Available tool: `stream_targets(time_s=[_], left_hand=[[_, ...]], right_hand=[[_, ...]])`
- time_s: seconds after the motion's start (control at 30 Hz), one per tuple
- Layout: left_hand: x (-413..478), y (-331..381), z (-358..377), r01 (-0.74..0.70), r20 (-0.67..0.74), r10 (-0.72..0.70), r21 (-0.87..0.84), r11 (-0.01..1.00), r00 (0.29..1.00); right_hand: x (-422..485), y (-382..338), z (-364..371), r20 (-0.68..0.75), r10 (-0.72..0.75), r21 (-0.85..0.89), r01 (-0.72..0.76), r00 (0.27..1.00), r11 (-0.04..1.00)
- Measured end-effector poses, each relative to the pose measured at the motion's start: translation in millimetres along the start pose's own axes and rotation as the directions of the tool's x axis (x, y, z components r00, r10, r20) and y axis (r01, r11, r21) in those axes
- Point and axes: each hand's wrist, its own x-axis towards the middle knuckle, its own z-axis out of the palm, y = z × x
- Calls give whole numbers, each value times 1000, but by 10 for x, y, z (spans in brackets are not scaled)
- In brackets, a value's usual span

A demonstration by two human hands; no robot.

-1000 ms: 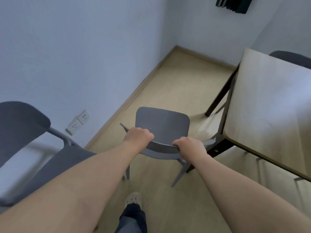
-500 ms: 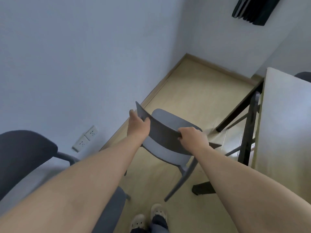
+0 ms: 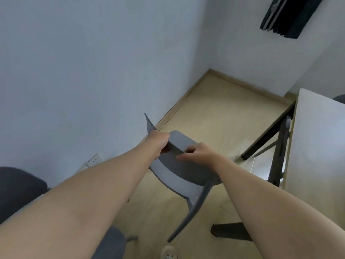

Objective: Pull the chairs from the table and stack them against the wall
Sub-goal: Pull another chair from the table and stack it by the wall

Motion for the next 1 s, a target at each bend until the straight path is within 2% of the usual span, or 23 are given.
stream_targets(time_s=[0.07,0.13,0.23,0.3,0.37,0.4,0.47,0.67,0.8,0.93,1.0], left_hand=[[18,77,17,-15,0,15,36,999,1000],[77,118,-6,-39,1,39,84,996,999],[122,125,-136,-63,1,64,136,989,998],[150,74,-248,-120,-105,146,222,968,984],[218,-58,-363,-145,-292,251,340,929,923],[250,-137,-432,-123,-363,251,341,932,897],[330,-316,-600,-94,-401,207,284,954,892],[555,-636,-1121,-77,-328,150,225,971,933],[637,-720,-1256,-34,-306,55,74,997,951],[486,-784,-1176,102,-132,-89,95,990,987],[421,-813,-1159,75,-89,-65,116,990,994]], right_hand=[[-14,84,-187,64,63,385,-83,996,919],[40,211,-307,7,145,497,-129,989,858],[116,364,-274,-155,334,344,-266,930,901],[176,391,-181,-102,356,250,-323,929,913],[214,336,-71,-25,346,201,-334,938,921],[240,284,-7,-4,338,193,-331,941,924],[288,154,129,4,331,186,-326,944,927],[481,-257,557,54,276,130,-281,960,951],[560,-476,799,85,267,72,-273,960,959],[674,-706,978,115,255,19,-259,960,966],[731,-780,1037,113,244,23,-249,963,968]])
